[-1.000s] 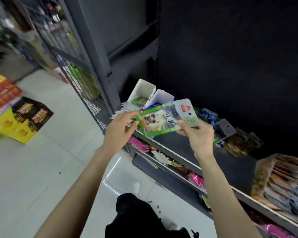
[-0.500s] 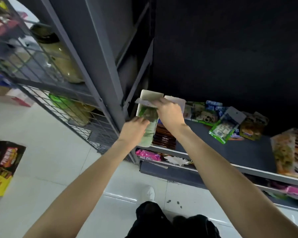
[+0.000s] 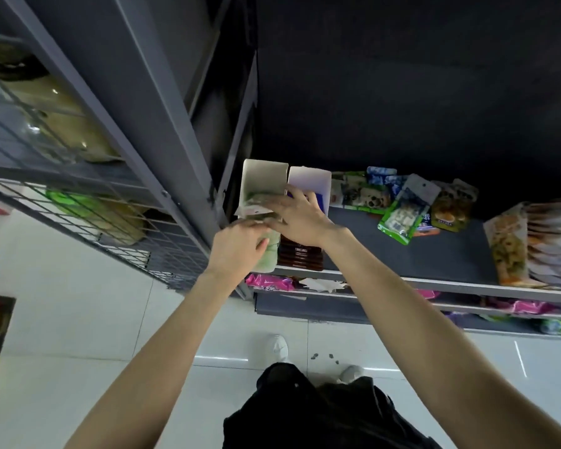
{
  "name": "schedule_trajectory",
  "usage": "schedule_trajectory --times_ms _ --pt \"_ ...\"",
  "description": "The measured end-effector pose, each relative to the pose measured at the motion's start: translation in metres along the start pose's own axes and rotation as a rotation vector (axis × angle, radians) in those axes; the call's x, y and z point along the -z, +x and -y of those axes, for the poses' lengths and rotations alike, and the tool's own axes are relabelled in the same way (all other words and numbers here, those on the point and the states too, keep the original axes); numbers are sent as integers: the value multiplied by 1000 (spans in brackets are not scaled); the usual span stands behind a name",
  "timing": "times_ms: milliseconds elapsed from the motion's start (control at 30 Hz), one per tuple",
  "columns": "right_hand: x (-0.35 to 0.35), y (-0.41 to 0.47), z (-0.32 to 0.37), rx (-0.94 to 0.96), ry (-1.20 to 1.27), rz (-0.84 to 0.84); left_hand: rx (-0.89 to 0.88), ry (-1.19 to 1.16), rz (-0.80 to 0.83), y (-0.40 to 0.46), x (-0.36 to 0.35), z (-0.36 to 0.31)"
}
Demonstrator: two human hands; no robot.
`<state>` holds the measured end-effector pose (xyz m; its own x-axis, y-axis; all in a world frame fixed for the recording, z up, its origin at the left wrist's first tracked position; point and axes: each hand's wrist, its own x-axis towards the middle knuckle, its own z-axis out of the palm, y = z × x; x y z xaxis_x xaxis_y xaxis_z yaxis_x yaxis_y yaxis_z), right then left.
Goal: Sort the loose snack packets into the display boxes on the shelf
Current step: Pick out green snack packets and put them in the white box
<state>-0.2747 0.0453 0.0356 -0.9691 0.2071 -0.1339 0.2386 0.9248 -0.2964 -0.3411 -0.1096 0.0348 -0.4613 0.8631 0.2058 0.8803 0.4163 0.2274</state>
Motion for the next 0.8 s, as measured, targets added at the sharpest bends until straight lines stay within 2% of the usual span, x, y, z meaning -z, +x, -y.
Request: schedule_trajectory --times_ms 100,167,267,367,467,633,733,800 --pt "5 -48 -17 -51 353 -286 27 -235 -108 -9 22 -17" --pt "4 -89 -38 -196 440 -408 73 -379 -172 -9 31 -40" --pt "-4 -141 -80 -420 480 -493 33 -542 -196 0 21 -86" --pt "-14 -171 -130 -623 454 -458 2 -639 -124 16 -8 -132" --pt "-23 -185 -173 -692 346 -356 90 -698 46 40 -53 -168" --pt "-43 -176 -224 -564 258 -147 274 -577 335 82 -136 -199" --pt "-60 -164 -243 -534 225 53 341 -509 415 104 -171 -210" --pt "-76 -160 -249 -493 196 73 388 -494 443 116 -191 -213"
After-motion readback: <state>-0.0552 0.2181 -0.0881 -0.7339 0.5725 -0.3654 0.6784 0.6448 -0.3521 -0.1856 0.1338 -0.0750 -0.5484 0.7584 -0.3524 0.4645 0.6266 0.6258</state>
